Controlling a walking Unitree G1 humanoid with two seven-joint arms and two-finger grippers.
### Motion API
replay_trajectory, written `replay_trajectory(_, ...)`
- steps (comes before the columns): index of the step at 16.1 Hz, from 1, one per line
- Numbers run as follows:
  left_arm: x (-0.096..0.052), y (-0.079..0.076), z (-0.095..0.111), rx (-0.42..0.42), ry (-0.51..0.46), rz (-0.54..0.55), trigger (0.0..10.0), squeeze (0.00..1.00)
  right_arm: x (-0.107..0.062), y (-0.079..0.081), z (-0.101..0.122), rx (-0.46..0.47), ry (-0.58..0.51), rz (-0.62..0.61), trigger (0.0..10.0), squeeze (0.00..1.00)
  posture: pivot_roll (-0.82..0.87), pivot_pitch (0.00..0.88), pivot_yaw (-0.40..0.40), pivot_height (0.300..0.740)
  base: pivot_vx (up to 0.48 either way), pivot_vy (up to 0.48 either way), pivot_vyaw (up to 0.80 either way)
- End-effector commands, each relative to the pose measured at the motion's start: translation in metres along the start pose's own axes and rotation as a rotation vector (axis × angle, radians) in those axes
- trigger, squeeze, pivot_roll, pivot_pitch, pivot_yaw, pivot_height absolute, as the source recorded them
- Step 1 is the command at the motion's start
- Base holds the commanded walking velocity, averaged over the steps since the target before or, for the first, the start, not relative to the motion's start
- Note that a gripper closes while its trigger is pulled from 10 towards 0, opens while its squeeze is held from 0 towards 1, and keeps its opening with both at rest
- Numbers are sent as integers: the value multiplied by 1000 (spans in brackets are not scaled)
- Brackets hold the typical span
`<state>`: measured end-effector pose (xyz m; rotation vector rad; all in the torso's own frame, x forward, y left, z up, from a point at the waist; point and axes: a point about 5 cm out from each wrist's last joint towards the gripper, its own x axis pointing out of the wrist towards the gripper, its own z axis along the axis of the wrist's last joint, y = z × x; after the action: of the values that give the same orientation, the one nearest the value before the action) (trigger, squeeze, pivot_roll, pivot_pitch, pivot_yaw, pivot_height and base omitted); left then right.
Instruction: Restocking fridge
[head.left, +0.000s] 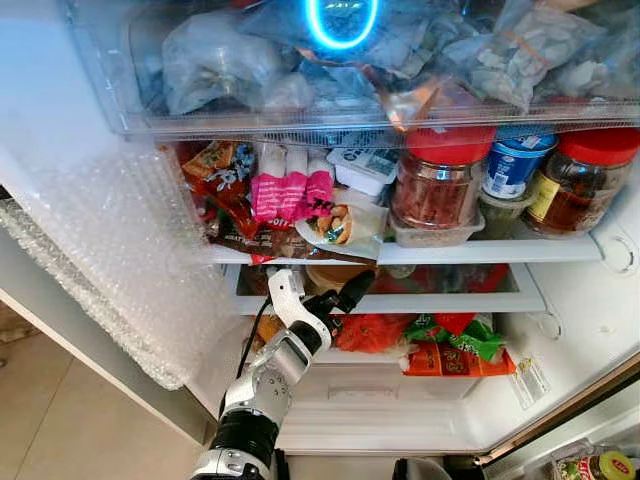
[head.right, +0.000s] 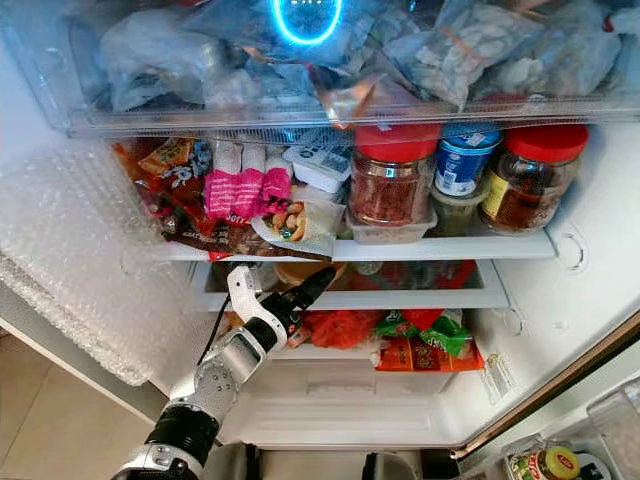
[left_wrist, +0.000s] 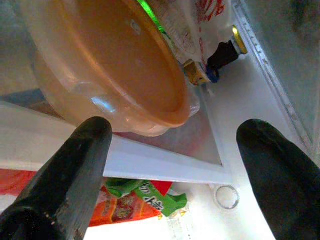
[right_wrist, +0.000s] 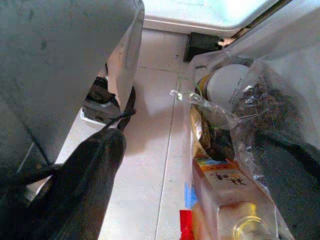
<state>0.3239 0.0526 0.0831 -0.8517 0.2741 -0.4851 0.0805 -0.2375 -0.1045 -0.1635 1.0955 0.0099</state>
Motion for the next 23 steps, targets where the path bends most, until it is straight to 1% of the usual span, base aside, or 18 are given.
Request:
replay_trajectory(1, 7, -5, -4, 12, 6, -7, 10000, 0, -4, 6, -14, 1, 30, 27, 10000, 0, -57, 73, 13, 640, 0, 0, 0)
replay_trajectory(3, 10, -4, -7, 52, 16, -1, 10000, 0, -5, 8, -16, -1, 30, 31, 10000, 0, -56, 72, 11, 640, 0, 0, 0)
replay_trajectory(5, 15, -5, -12, 72, 36, 5, 10000, 0, -5, 6, -15, -6, 29, 32, 10000, 0, -59, 68, 6, 640, 0, 0, 0)
replay_trajectory(7, 16, -6, -13, 75, 38, 5, 10000, 0, -5, 6, -15, -7, 28, 32, 10000, 0, -63, 68, 8, 640, 0, 0, 0)
replay_trajectory(10, 23, -10, -12, 101, 25, -3, 10000, 0, -5, 4, -16, -10, 30, 26, 10000, 0, -63, 67, 6, 640, 0, 0, 0)
replay_trajectory(14, 26, -15, -16, 157, 42, -41, 10000, 0, -5, 5, -16, -9, 32, 27, 10000, 0, -68, 66, 8, 640, 0, 0, 0)
replay_trajectory(18, 29, -19, -16, 232, 54, -69, 10000, 0, -5, 5, -15, -10, 28, 30, 10000, 0, -64, 64, 8, 640, 0, 0, 0)
replay_trajectory(20, 27, -19, -19, 281, 68, -86, 10000, 0, -5, 5, -15, -8, 29, 29, 10000, 0, -62, 66, 9, 640, 0, 0, 0)
replay_trajectory(22, 23, -20, -22, 352, 82, -130, 10000, 0, -5, 5, -16, -5, 30, 28, 10000, 0, -61, 65, 12, 640, 0, 0, 0)
replay_trajectory(23, 16, -19, -26, 421, 99, -179, 10000, 0, -6, 4, -17, -3, 34, 27, 10000, 0, -61, 65, 12, 640, 0, 0, 0)
